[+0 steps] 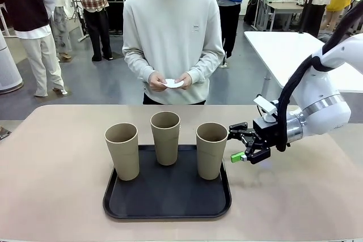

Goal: Place coasters on the table and set cups on them.
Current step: Pick up one Reusable plastic cup and place it on a coaster set by the human.

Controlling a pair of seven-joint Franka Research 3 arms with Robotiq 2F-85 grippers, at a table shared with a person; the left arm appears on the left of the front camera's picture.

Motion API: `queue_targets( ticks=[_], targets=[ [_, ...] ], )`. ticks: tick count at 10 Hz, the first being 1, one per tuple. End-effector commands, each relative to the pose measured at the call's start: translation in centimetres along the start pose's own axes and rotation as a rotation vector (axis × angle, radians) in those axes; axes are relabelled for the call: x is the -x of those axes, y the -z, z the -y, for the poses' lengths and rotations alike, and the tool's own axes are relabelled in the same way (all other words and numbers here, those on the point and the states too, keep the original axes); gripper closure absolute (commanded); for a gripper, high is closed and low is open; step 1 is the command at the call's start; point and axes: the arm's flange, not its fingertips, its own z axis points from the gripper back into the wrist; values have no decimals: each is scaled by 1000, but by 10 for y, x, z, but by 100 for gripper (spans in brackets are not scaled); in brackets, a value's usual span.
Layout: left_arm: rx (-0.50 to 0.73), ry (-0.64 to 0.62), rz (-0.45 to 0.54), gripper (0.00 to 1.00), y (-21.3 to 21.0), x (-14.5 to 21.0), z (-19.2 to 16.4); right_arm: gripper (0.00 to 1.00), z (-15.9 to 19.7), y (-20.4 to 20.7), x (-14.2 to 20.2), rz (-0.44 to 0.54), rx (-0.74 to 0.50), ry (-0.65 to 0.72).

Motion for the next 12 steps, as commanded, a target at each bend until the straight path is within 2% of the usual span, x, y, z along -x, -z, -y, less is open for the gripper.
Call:
queue_targets(
  ticks=[1, 4, 6, 9, 12],
  targets=[
    [13, 6, 3, 0, -1, 1, 1, 0, 0, 0, 0, 1, -2, -1],
    [13, 6, 3, 0, -1, 1, 1, 0, 10, 6, 8, 39, 76, -7],
    [13, 6, 3, 0, -1, 1, 1, 0, 13, 13, 8, 40, 82, -25],
    [13, 6, 3, 0, -1, 1, 1, 0, 23, 20, 15, 39, 50, -10],
    [13, 6, 3, 0, -1, 1, 1, 0, 28, 32, 22, -1, 19, 12]
  ],
)
